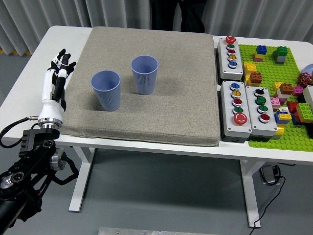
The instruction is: Pick cup pour cup place
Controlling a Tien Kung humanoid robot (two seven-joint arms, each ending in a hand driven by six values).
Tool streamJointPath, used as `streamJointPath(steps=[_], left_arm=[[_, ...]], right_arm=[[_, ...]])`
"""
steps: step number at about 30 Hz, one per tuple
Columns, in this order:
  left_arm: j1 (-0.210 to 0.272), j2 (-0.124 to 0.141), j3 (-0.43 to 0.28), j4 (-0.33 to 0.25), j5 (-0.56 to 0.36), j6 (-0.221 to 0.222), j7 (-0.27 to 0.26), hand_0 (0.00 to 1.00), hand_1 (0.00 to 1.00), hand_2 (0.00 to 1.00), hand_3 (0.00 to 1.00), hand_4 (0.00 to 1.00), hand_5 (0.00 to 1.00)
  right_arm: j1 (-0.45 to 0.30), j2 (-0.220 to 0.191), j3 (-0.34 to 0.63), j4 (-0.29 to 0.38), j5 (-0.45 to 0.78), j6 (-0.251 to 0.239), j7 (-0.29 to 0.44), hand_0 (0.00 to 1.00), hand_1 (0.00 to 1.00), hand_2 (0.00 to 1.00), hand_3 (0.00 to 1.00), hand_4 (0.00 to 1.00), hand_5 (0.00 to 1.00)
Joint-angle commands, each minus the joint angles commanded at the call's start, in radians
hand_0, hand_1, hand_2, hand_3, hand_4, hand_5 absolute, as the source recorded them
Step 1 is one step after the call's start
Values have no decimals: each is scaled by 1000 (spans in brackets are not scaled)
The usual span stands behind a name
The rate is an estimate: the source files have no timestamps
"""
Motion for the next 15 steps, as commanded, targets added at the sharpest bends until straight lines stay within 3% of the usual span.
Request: streamJointPath(steps=[7,8,15], left_arm=[[12,12,-8,-10,88,-49,40,888,878,998,998,958,413],[14,15,-10,-13,105,-58,48,928,924,998,998,936,265],[32,33,-7,-35,169,-95,83,941,938,998,998,930,239]], right_arm=[[4,-1,3,0,-4,1,-1,697,692,630,599,61,373],[4,-2,2,0,-4,1,-1,697,692,630,600,61,372],[8,-3,5,0,-7,2,-1,698,692,630,600,62,375]])
